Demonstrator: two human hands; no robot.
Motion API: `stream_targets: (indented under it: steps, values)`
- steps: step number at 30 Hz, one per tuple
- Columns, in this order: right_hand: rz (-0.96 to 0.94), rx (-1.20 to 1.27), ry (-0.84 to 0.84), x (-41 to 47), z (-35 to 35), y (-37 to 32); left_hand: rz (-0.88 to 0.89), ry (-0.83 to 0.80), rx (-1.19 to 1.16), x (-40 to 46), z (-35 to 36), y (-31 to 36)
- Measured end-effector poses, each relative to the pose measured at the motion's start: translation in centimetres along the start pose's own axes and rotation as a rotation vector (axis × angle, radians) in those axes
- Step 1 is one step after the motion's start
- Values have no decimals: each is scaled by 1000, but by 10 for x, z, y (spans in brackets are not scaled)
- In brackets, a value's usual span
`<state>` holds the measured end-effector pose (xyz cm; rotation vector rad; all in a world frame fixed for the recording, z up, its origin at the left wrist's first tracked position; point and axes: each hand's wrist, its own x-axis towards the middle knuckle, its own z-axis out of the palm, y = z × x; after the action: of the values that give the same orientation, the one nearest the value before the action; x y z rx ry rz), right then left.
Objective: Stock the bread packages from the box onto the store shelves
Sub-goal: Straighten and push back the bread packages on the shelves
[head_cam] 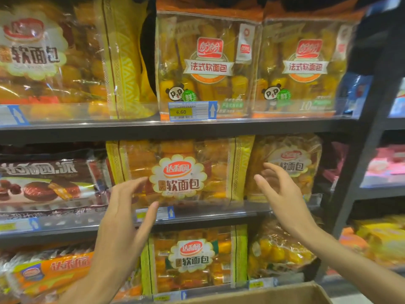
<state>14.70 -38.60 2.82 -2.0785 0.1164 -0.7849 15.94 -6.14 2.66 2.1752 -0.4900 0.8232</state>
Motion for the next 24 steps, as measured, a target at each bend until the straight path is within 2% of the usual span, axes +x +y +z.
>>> stream_targets:
  steps: [4,7,10,13,19,24]
  values:
    - [-22,-62,122,7,-35,15,259,-209,-30,6,33,50]
    - [19,-62,231,15,-52,22,298,-364,-144,8,75,98]
    - [40,-64,274,21,-54,28,182,-445,-269,6,131,141]
    - [61,-113,330,26,-56,39,8,-429,-322,8,181,175]
    - [255,-6,160,41,-50,68,-404,-355,-231,28,230,185]
    - [311,-62,120,54,-47,80,-408,-272,-15,38,243,179]
